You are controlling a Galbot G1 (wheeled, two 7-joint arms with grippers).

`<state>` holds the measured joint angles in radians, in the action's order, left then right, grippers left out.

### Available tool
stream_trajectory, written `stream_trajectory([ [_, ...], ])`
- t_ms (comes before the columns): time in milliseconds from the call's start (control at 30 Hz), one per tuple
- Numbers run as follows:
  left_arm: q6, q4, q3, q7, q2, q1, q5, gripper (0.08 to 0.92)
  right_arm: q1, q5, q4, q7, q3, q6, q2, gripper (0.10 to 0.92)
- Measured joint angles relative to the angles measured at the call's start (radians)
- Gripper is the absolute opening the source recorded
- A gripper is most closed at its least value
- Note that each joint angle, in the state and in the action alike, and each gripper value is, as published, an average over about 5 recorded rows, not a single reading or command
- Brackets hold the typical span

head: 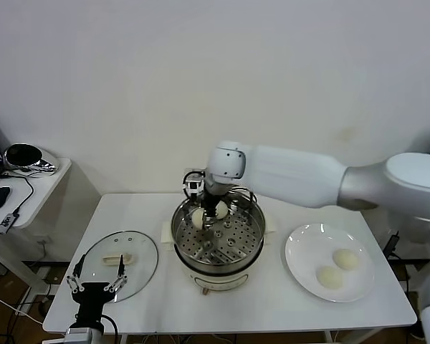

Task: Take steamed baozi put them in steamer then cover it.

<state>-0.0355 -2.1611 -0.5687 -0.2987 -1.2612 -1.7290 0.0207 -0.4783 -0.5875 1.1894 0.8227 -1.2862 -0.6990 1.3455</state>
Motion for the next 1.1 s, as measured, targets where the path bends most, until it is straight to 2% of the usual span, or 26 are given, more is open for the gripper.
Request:
stream_trajectory([
  [433,0.004,-0.003,0.002,-0.001,-0.006,-0.002,-0.001,0.823,0.034,0.013,-0.039,0.006,0.004,-0.009,0.043,0.671],
  [667,0.004,-0.001,0.006,-0.001,-0.007,-0.001,-0.002,0.823,0.01,0.038,-0.015,0.043,0.003,0.003,0.023,0.796],
  [867,0.003,-0.004,0.011,-0.001,-0.003,0.001,-0.003,0.823,-0.073,0.052,0.066,0.103,-0.007,0.027,-0.057,0.822],
  [1100,0.0,-0.012,0.021,0.001,0.002,0.005,-0.007,0.823,-0.195,0.088,0.227,0.183,-0.042,0.07,-0.246,0.823],
])
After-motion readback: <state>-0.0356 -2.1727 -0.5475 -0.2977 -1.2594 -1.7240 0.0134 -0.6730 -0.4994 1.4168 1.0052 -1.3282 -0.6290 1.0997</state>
